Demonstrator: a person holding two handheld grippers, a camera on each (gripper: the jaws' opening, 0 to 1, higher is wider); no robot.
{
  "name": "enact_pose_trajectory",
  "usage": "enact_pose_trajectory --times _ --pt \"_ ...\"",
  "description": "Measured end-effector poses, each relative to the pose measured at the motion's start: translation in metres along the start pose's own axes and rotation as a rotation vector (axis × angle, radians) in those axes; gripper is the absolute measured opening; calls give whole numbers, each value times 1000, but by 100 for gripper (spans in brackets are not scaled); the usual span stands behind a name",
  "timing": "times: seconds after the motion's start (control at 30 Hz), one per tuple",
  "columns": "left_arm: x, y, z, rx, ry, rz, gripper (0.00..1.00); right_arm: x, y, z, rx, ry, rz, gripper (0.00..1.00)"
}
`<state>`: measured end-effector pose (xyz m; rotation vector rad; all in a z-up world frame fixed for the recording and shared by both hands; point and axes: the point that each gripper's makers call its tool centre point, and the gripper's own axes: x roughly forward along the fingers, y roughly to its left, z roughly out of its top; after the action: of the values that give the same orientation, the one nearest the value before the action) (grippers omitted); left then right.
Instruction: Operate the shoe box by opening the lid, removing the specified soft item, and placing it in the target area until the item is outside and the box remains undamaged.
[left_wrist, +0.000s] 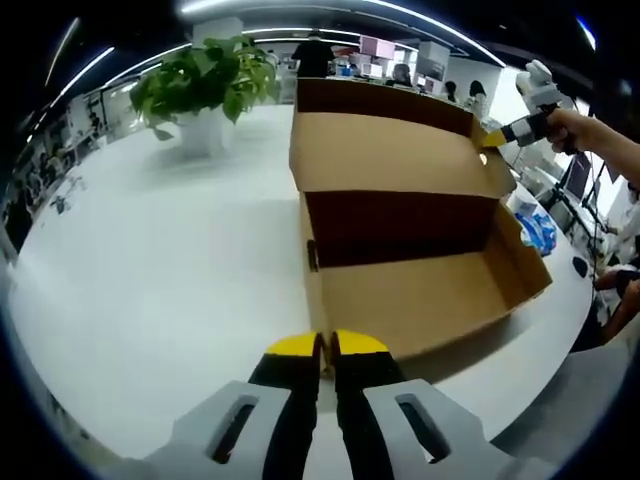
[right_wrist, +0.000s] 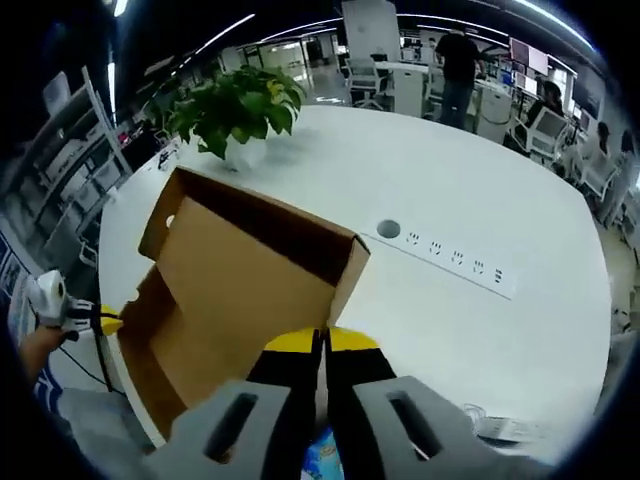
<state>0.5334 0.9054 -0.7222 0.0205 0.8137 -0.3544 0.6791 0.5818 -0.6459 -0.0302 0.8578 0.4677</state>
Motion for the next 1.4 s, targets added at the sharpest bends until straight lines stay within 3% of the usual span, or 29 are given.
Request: enact_pose_trajectory --times 0.63,1.4 --pt "0 -1 1 9 -13 -2 1 -31 19 -7 -10 -91 -5 0" --pt "0 -1 1 17 -17 -9 2 -56 42 -28 -66 -178 -37 1"
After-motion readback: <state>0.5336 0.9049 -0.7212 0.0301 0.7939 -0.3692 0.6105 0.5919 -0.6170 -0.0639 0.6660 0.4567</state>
